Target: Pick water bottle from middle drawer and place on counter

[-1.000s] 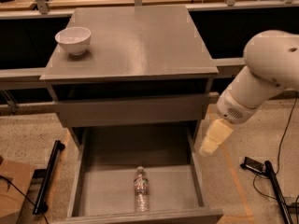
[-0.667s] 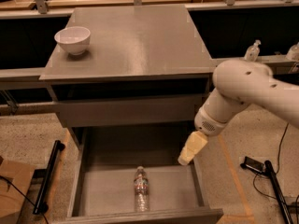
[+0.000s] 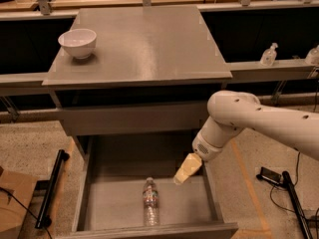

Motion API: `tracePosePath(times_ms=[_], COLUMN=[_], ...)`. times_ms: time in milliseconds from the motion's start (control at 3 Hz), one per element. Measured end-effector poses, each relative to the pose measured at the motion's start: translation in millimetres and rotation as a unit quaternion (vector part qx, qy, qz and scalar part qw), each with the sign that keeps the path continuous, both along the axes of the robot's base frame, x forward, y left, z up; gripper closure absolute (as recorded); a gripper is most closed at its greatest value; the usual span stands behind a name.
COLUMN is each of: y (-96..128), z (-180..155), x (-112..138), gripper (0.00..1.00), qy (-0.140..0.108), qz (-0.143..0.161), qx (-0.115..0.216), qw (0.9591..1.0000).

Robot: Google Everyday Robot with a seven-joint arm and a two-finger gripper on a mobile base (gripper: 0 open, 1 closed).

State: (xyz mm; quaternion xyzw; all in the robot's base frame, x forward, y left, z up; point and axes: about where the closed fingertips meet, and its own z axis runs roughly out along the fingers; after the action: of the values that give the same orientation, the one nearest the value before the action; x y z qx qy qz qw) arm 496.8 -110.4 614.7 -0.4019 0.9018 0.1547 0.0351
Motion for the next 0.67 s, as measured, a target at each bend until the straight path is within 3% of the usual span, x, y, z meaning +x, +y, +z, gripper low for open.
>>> tracePosePath(times_ms=[333, 667], y=[-0.1, 3.8], z=[0.3, -31.3], x=[-0.3, 0.7], gripper=[0.00, 0.00], qy=[0.000, 0.016], qz=[0.002, -0.021], qx=[0.000, -0.002], qw=[1.0000, 0.9996])
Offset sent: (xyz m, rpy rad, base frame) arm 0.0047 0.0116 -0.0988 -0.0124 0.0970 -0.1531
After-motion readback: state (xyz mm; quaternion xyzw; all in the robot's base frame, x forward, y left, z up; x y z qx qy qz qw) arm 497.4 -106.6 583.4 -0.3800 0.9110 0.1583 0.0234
